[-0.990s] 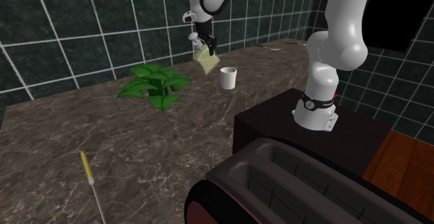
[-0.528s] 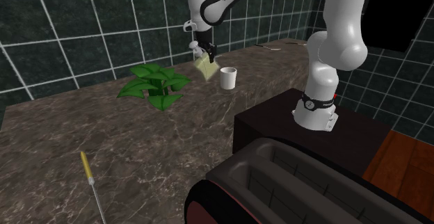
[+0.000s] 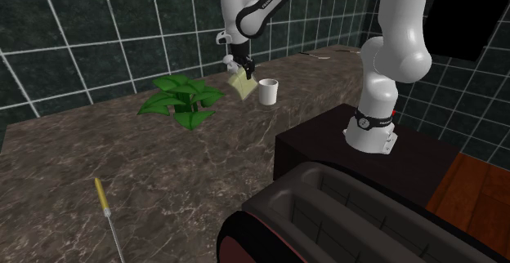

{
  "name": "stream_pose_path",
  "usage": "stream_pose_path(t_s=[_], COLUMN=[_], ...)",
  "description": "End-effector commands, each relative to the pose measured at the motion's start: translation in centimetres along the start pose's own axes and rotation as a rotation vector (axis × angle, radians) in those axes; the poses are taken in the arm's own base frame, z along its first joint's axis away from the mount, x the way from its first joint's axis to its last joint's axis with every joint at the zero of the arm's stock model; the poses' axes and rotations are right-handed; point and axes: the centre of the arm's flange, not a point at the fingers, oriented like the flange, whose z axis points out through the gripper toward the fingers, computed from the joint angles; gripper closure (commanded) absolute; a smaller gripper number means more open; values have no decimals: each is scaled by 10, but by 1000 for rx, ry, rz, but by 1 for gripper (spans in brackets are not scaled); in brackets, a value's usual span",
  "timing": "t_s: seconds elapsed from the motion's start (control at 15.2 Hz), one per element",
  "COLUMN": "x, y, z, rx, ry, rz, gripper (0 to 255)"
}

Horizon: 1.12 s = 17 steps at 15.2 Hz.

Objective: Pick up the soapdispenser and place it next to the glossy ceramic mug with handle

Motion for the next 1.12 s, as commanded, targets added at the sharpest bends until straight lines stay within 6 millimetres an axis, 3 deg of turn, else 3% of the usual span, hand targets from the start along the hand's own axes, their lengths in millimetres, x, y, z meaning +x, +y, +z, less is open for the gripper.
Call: stream_pose_path(t_s=[0.0, 0.13, 0.2, 0.53, 0.79, 1.06], x=[0, 0, 0, 0, 0, 0], y=[0, 0, 0, 0, 0, 0], z=[0, 0, 0, 0, -50, -50], rx=[-1, -1, -1, -1, -1, -1], ry=[0, 0, 0, 0, 0, 0], rz=[0, 0, 0, 0, 0, 0], gripper=[255, 255, 0, 0, 0, 0])
